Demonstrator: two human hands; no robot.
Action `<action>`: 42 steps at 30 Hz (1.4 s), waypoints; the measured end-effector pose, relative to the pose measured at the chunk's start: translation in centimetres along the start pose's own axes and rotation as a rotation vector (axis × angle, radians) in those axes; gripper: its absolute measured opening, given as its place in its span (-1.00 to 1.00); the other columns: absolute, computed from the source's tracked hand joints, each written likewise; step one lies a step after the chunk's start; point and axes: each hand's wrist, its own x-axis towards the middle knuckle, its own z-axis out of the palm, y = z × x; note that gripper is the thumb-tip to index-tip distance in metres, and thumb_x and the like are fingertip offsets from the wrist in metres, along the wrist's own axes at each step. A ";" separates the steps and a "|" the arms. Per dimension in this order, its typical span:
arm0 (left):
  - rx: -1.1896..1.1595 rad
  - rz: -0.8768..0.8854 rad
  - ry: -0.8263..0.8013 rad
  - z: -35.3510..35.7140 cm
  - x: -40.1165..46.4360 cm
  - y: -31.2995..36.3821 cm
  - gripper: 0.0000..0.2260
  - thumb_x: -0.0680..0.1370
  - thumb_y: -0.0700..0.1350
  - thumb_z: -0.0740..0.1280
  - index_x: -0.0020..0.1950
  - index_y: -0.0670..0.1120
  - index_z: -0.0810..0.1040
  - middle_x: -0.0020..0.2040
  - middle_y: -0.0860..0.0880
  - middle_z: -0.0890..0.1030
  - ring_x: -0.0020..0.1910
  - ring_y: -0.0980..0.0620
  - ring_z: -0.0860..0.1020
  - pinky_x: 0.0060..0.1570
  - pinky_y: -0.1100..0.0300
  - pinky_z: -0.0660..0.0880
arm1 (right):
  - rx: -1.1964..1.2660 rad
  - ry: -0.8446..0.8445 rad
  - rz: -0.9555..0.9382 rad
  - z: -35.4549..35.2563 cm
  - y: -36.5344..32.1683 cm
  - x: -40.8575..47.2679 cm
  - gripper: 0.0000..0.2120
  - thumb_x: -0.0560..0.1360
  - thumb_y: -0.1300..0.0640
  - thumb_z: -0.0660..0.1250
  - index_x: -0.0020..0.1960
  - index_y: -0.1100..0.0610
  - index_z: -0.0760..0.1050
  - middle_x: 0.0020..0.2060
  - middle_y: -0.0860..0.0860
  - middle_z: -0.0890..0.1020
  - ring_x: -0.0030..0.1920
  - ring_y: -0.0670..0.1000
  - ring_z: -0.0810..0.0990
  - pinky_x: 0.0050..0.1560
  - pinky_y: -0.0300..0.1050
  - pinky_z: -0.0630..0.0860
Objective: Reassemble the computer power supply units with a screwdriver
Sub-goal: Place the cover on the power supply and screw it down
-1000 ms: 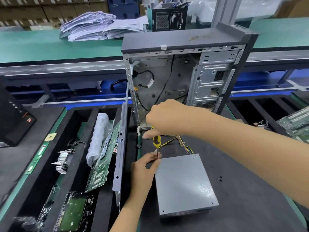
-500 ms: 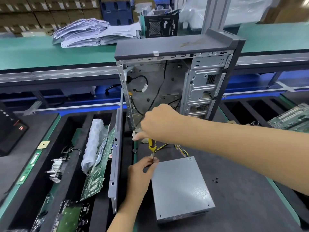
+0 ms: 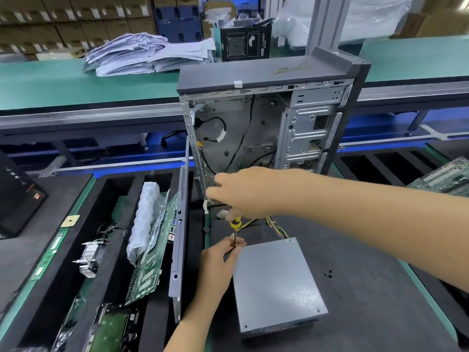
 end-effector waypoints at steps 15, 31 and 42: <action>0.002 -0.017 -0.048 0.2 -0.3 0.0 -0.74 0.58 -0.36 0.26 0.10 -0.03 0.60 0.08 0.01 0.68 0.07 0.30 0.60 0.02 0.46 0.45 | 0.075 -0.019 -0.111 -0.1 1.1 -0.2 -0.83 0.55 0.24 0.19 0.12 0.08 0.36 -0.29 -0.09 0.25 -0.34 0.01 0.36 -0.45 -0.11 0.12; -0.354 0.029 0.142 -0.2 0.2 2.0 -0.80 0.54 -0.41 0.31 -0.06 -0.17 0.67 -0.20 -0.02 0.71 -0.12 0.00 0.67 -0.12 0.34 0.54 | -0.022 -0.022 -0.176 -0.6 0.8 0.9 -0.78 0.50 0.17 0.33 0.13 0.09 0.41 -0.06 0.01 0.45 -0.21 0.01 0.36 -0.45 -0.18 0.11; -0.374 0.033 0.102 -0.4 0.0 2.5 -0.86 0.48 -0.38 0.40 -0.11 -0.15 0.62 -0.20 -0.10 0.70 -0.19 0.00 0.63 -0.18 0.21 0.55 | -0.251 0.219 0.160 1.0 -0.4 0.8 -0.40 0.57 -0.30 -0.04 -0.41 0.15 0.20 -0.47 0.00 0.27 -0.49 -0.02 0.25 -0.45 -0.18 0.07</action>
